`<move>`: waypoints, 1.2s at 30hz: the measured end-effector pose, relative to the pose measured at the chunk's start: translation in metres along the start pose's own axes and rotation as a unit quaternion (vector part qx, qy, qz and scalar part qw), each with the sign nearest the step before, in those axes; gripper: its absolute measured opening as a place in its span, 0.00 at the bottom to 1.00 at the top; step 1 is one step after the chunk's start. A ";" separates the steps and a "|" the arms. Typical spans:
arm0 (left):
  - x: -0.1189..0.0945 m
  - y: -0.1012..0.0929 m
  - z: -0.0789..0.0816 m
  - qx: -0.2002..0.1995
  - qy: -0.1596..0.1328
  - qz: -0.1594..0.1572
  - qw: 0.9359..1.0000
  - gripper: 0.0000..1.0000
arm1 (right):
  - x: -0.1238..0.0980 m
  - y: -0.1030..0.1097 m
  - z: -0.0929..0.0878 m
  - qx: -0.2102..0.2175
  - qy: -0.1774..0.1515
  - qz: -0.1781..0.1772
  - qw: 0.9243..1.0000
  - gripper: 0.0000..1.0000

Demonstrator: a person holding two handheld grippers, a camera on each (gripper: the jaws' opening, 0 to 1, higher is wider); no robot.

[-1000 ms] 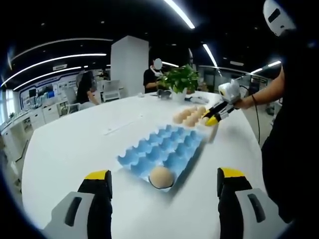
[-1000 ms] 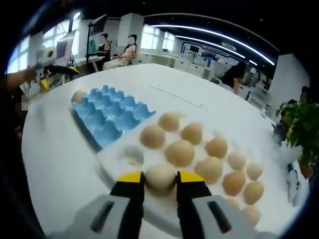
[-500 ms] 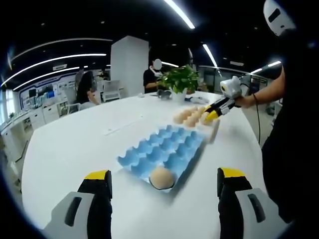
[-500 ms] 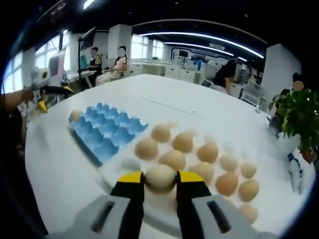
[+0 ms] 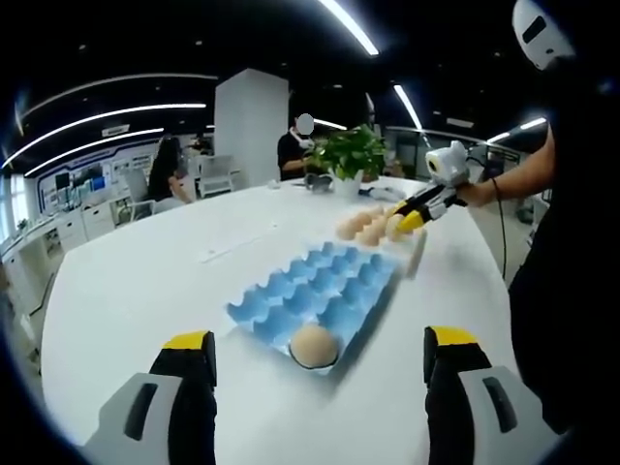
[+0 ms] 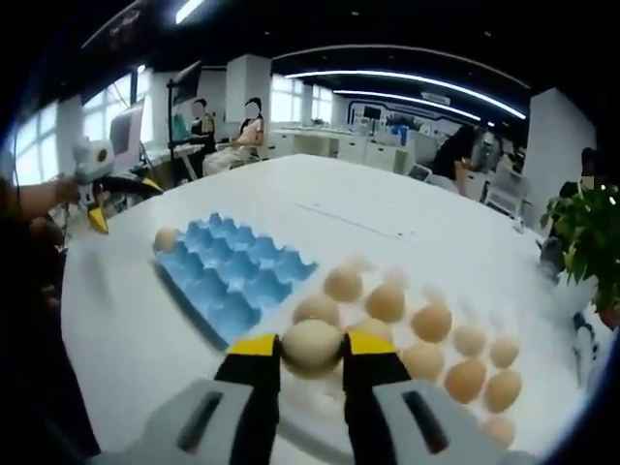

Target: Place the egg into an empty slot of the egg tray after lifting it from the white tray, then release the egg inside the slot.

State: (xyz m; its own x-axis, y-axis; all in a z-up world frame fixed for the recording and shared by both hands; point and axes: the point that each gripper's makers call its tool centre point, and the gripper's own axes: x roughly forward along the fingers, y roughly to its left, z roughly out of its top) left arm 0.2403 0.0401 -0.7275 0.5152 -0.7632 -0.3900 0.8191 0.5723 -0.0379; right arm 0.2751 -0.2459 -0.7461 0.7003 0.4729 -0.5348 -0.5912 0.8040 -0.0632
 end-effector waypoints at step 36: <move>0.002 0.000 -0.001 -0.002 -0.001 -0.002 1.000 0.88 | 0.056 0.102 0.046 -0.046 -0.021 0.135 0.990 0.23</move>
State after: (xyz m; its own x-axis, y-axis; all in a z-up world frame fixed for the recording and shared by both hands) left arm 0.2413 0.0388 -0.7289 0.5127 -0.7662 -0.3873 0.8201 0.5706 -0.0433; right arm 0.2727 -0.1212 -0.7431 0.5275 0.6820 -0.5066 -0.7911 0.6117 -0.0001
